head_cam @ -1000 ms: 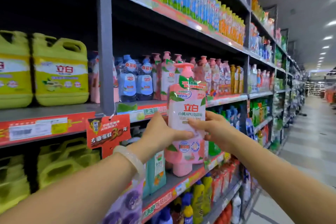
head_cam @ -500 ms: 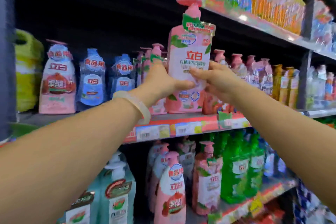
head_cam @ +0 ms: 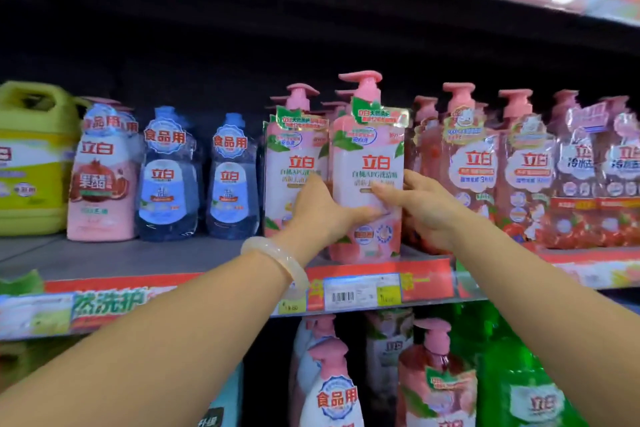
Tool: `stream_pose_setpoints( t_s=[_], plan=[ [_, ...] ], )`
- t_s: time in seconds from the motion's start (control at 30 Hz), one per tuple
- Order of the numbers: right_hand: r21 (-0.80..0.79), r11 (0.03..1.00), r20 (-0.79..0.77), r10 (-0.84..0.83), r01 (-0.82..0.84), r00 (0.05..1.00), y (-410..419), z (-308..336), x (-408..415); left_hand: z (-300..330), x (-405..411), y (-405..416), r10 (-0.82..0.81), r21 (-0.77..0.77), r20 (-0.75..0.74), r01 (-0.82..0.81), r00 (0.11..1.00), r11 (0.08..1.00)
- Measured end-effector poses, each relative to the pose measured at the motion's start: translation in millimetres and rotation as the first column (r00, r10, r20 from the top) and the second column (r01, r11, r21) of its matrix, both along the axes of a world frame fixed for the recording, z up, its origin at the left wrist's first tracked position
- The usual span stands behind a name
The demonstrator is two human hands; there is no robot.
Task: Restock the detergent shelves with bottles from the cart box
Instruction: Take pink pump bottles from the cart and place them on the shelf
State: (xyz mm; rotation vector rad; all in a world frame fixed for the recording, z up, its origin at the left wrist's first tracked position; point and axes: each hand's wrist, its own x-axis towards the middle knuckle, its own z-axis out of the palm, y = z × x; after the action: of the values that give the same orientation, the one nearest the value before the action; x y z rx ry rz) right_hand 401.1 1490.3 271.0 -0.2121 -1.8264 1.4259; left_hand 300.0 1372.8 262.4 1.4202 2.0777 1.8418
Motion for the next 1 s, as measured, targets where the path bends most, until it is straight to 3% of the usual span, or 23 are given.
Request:
stream_pose_setpoints(
  t_s=[0.8, 0.9, 1.0],
  plan=[
    [0.05, 0.982, -0.123, -0.174, 0.181, 0.977, 11, -31, -9, -16, 6, 19, 0.058, 0.041, -0.063, -0.056, 0.996, 0.998],
    [0.076, 0.974, -0.092, -0.208, 0.215, 0.974, 10, -27, -7, -13, 8, 16, 0.056, -0.036, -0.1, -0.06, 0.993, 0.998],
    [0.185, 0.904, -0.075, -0.378, 0.385, 0.923, -3, -16, 0, -9, 8, -1, 0.012, -0.187, -0.183, -0.047, 0.983, 0.981]
  ],
)
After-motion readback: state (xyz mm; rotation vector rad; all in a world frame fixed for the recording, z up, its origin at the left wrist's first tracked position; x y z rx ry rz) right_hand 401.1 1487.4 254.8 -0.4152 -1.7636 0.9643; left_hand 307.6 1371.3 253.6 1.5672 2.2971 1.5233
